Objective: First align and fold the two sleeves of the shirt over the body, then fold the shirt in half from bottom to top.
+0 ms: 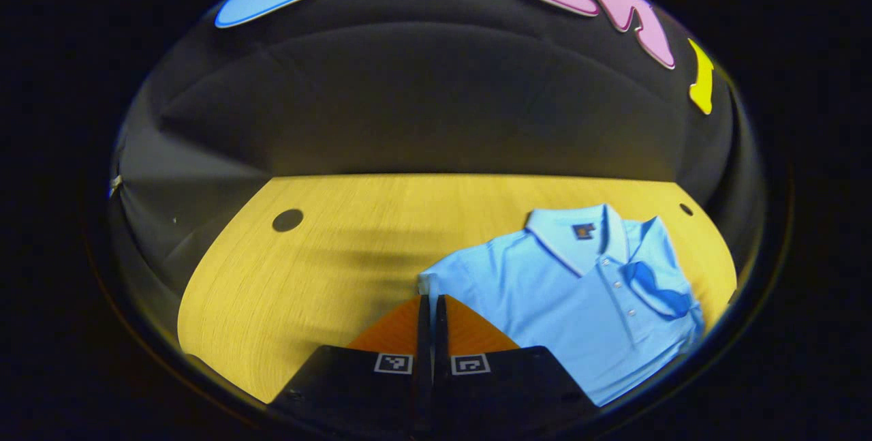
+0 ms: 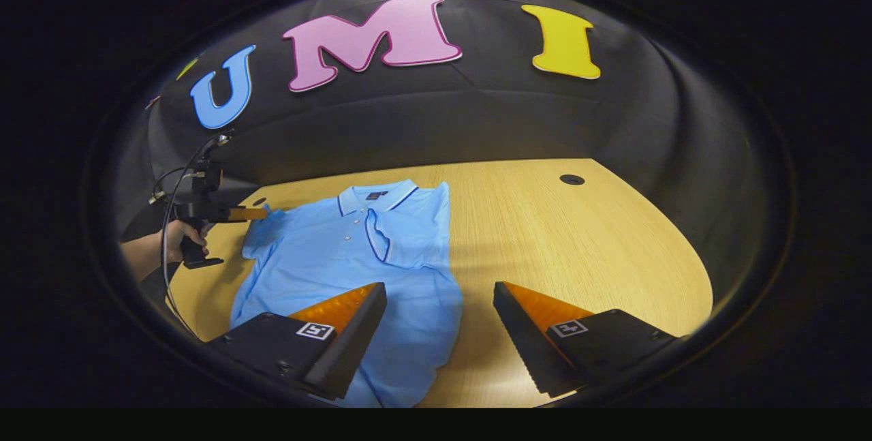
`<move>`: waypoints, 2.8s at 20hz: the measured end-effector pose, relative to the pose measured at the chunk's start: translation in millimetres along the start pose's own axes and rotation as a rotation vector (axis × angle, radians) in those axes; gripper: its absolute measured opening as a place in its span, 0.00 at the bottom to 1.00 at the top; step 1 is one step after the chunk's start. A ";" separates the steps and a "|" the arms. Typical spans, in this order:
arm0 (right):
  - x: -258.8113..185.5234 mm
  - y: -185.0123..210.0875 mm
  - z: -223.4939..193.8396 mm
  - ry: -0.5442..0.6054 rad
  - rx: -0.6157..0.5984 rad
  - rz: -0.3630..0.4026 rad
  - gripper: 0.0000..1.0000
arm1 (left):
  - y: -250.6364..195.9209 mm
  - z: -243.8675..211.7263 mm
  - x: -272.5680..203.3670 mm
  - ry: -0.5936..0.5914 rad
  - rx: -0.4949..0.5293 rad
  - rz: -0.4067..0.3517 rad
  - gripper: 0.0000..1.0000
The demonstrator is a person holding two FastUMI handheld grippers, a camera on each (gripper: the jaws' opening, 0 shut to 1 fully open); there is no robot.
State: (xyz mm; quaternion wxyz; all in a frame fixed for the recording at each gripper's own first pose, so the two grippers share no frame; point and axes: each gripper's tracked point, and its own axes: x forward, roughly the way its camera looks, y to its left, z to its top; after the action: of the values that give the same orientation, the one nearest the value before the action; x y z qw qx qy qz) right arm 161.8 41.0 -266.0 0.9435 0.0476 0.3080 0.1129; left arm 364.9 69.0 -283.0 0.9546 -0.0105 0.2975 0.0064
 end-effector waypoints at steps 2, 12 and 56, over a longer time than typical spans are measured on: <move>-5.5 -5.4 5.6 -0.009 -0.001 -0.009 0.99 | -33.3 17.1 -10.9 -0.020 0.014 -0.043 0.06; -60.1 -32.7 -7.2 -0.008 0.039 -0.079 0.98 | -195.6 21.6 -25.9 0.034 -0.044 -0.278 0.10; -140.7 55.4 -205.6 0.336 0.004 -0.155 0.21 | -118.7 -297.0 -295.6 0.301 0.133 -0.164 0.34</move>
State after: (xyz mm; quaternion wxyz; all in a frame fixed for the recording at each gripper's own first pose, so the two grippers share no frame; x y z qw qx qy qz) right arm -80.5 64.8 -342.6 0.8844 0.0061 0.4644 0.0458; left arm -44.8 -58.6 -357.4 0.8953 0.0274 0.4348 -0.0928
